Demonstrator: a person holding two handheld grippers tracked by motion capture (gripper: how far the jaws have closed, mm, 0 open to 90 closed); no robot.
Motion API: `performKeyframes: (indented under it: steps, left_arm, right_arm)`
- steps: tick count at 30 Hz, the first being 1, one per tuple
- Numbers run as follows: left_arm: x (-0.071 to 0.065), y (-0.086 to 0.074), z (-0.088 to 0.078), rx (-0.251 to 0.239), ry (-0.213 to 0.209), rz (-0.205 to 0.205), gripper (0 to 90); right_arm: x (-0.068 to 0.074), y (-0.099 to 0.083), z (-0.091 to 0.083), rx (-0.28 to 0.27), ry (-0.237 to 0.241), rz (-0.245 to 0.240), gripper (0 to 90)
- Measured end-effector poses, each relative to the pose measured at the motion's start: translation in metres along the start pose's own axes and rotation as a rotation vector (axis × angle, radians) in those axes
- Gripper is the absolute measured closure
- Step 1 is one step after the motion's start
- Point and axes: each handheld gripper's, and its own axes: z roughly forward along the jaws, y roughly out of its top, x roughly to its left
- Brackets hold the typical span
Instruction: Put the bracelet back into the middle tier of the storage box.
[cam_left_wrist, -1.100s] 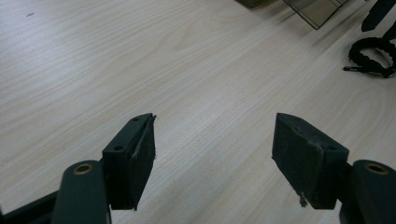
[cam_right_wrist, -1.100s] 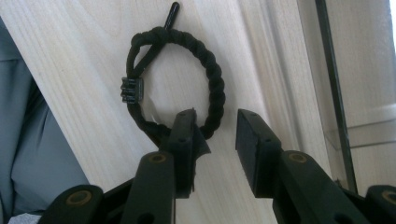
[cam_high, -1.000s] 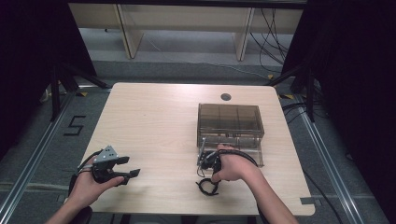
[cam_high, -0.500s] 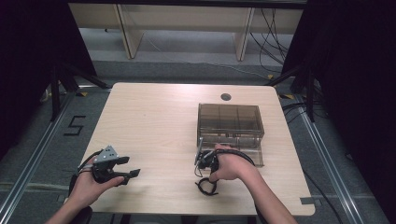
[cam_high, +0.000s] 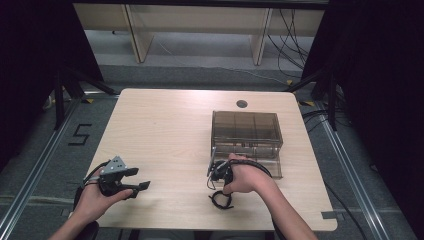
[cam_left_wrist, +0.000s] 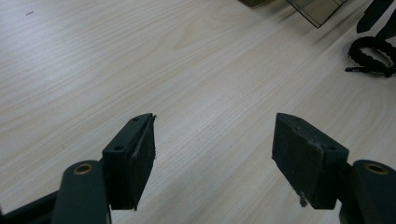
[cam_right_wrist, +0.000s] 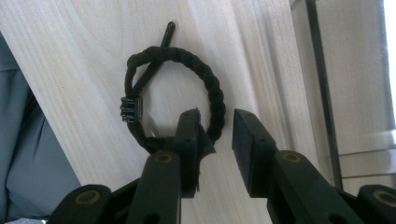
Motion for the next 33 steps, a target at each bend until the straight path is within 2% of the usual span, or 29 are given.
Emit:
performKeyframes:
  steps: [2, 9, 10, 11, 16, 24, 26, 33]
  left_arm:
    - [0.0000, -0.0002, 0.0004, -0.004, -0.001, -0.001, 30.1]
    - [-0.0001, -0.0001, 0.0000, 0.000, 0.000, 0.001, 30.1]
    - [-0.0002, 0.0000, 0.0000, 0.000, 0.000, 0.001, 30.1]
    - [0.0012, 0.0003, -0.0012, 0.018, -0.005, 0.019, 30.1]
    - [0.0011, 0.0003, -0.0011, 0.017, -0.004, 0.018, 30.1]
    - [0.0010, 0.0003, -0.0011, 0.017, -0.004, 0.020, 30.1]
    - [0.0000, 0.0001, -0.0003, 0.005, -0.005, 0.007, 30.0]
    - [0.0011, 0.0002, -0.0011, 0.018, -0.005, 0.019, 30.1]
  right_arm:
    - [0.0020, 0.0006, 0.0020, 0.013, 0.004, 0.023, 72.1]
    - [0.0024, 0.0025, 0.0060, 0.023, 0.004, 0.003, 74.3]
    - [0.0030, 0.0025, 0.0064, 0.026, 0.004, 0.011, 75.1]
    - [0.0030, 0.0026, 0.0066, 0.028, 0.001, 0.011, 76.3]
    - [0.0028, 0.0024, 0.0096, 0.052, -0.014, -0.003, 80.1]
    - [0.0028, 0.0016, 0.0081, 0.062, -0.004, -0.023, 83.4]
    - [0.0030, 0.0010, 0.0073, 0.070, -0.009, -0.018, 83.6]
    - [0.0012, -0.0021, 0.0035, 0.063, 0.006, -0.005, 83.8]
